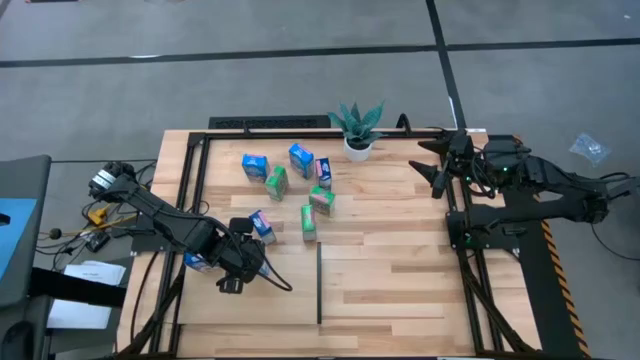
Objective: Stack cereal on shelf
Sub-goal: Put the bottom light blue cereal box on the shelf
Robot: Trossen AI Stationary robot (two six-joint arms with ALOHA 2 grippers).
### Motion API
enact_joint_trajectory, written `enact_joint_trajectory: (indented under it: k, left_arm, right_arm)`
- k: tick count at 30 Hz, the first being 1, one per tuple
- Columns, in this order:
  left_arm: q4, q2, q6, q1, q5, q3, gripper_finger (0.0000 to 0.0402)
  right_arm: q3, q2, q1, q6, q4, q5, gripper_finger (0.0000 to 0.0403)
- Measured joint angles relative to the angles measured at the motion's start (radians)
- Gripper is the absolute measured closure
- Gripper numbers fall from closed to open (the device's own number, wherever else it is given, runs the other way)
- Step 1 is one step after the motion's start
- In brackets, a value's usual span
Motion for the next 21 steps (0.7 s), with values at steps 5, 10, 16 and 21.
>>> enact_joint_trajectory:
  k: [5,10,16,21]
  left_arm:
    - [0.001,0.0,-0.019,0.003,0.036,0.0,0.0223]
    - [0.0,0.001,-0.028,0.003,0.051,0.0,0.0223]
    - [0.0,0.001,-0.012,0.004,0.051,0.0,0.0223]
    - [0.0,0.001,-0.001,0.005,0.053,0.0,0.0218]
  right_arm:
    - [0.0,0.0,0.0,0.0,0.0,0.0,0.0081]
    - [0.0,0.0,0.0,-0.001,0.0,0.0,0.0081]
    - [0.0,0.0,0.0,-0.001,0.0,0.0,0.0081]
    - [0.0,0.0,0.0,-0.001,-0.001,0.0,0.0081]
